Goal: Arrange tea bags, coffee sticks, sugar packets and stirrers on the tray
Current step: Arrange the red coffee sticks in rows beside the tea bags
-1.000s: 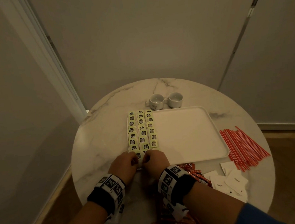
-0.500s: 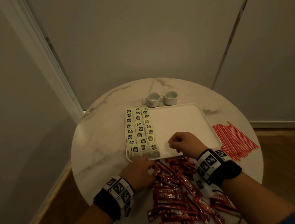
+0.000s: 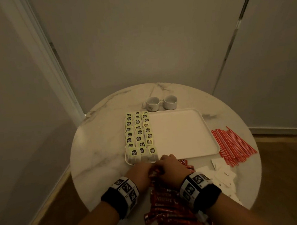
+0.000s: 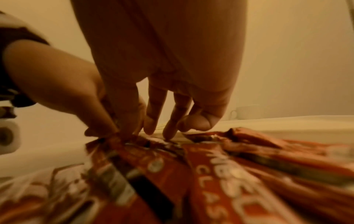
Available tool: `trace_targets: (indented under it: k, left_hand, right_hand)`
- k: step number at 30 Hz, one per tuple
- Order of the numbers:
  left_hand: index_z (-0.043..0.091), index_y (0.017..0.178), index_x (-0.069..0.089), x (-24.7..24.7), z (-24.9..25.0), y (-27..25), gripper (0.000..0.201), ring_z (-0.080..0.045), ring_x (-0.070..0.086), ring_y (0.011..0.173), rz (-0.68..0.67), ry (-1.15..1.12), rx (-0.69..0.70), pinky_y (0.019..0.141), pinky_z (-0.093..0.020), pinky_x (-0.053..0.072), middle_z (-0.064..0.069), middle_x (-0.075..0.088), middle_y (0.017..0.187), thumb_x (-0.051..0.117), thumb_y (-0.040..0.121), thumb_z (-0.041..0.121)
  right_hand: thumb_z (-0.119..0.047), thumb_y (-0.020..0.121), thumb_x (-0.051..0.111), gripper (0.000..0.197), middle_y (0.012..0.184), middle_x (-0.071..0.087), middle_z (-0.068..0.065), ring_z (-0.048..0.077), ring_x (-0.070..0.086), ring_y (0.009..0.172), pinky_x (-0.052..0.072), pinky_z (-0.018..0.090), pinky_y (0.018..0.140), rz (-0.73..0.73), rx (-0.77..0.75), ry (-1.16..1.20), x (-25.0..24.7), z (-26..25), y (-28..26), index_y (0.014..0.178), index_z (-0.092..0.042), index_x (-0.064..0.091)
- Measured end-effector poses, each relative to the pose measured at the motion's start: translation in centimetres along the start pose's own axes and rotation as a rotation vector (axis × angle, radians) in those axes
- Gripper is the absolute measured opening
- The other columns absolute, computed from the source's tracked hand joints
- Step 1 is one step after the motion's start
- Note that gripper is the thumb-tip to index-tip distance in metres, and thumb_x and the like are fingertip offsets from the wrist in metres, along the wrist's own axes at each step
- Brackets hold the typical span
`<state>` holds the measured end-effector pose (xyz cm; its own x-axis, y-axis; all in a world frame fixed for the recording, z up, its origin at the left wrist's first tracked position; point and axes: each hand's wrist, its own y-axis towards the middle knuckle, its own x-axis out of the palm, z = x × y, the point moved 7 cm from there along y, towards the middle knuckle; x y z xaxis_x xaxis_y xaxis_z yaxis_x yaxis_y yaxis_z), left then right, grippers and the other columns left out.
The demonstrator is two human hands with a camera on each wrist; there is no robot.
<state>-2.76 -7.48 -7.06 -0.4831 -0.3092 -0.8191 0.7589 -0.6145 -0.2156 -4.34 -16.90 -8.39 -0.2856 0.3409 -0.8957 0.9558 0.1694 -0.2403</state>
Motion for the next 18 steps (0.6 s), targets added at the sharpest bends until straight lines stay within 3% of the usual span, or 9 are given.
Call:
trace_targets:
  k: [2,5,7,9,11,14,18]
  left_hand:
    - [0.020,0.113,0.062,-1.1,-0.4,-0.2,0.021,-0.012,0.059,0.104,0.046,-0.016,-0.030,0.088,-0.021,0.042,0.004,0.062,0.114,0.051,0.096,0.024]
    - [0.024,0.093,0.061,-3.7,-1.3,-0.5,0.005,-0.011,0.060,0.092,0.215,-0.069,-0.066,0.089,-0.025,0.050,0.006,0.062,0.097,0.062,0.089,0.023]
    - [0.026,0.094,0.059,-5.6,-1.9,-0.9,0.019,-0.012,0.062,0.083,0.367,-0.285,-0.089,0.080,-0.024,0.053,0.009,0.062,0.091,0.072,0.082,0.019]
    - [0.027,0.101,0.057,-7.1,-2.6,-1.3,0.035,-0.021,0.067,0.081,0.487,-0.642,-0.144,0.074,-0.031,0.058,0.002,0.065,0.094,0.076,0.077,0.010]
    - [0.023,0.107,0.059,-7.4,-2.5,-1.0,0.036,-0.022,0.069,0.081,0.482,-0.961,-0.184,0.067,-0.033,0.059,-0.006,0.069,0.096,0.074,0.079,0.005]
    - [0.016,0.104,0.068,-7.1,-0.2,0.0,0.017,-0.018,0.068,0.080,0.371,-1.124,-0.166,0.063,-0.026,0.056,-0.009,0.073,0.090,0.064,0.088,0.012]
    - [0.017,0.096,0.074,-6.7,0.7,0.8,0.020,-0.013,0.070,0.082,0.425,-1.131,-0.205,0.068,-0.031,0.057,-0.004,0.075,0.090,0.059,0.093,0.029]
  right_hand:
    - [-0.039,0.091,0.055,0.033,0.116,0.053,0.004,0.025,0.042,0.109,0.036,0.031,0.094,-0.007,-0.040,0.020,-0.2,-0.8,0.4,0.124,-0.034,0.059]
    - [-0.029,0.093,0.056,0.029,0.112,0.060,0.006,0.024,0.052,0.107,0.041,0.030,0.091,0.077,-0.065,0.146,-1.8,-1.1,1.0,0.120,-0.024,0.065]
    - [-0.027,0.093,0.057,0.027,0.107,0.063,0.003,0.018,0.057,0.100,0.043,0.025,0.087,0.183,-0.101,0.238,-3.6,-1.0,1.0,0.118,-0.021,0.068]
    - [-0.020,0.091,0.062,0.026,0.099,0.061,-0.003,0.006,0.056,0.088,0.040,0.012,0.079,0.383,-0.145,0.341,-5.9,-0.5,0.6,0.116,-0.019,0.070]
    - [-0.015,0.087,0.067,0.027,0.091,0.057,-0.008,-0.004,0.052,0.080,0.038,0.005,0.073,0.603,-0.174,0.443,-8.1,-0.1,-0.1,0.114,-0.018,0.071]
    - [-0.023,0.085,0.066,0.028,0.089,0.058,-0.003,-0.006,0.052,0.080,0.039,0.002,0.070,0.804,-0.248,0.498,-9.7,-0.7,-0.8,0.111,-0.013,0.072]
    - [-0.034,0.086,0.058,0.034,0.089,0.053,-0.004,-0.001,0.048,0.077,0.038,0.004,0.068,0.783,-0.313,0.451,-8.7,-1.9,-0.7,0.114,-0.021,0.070]
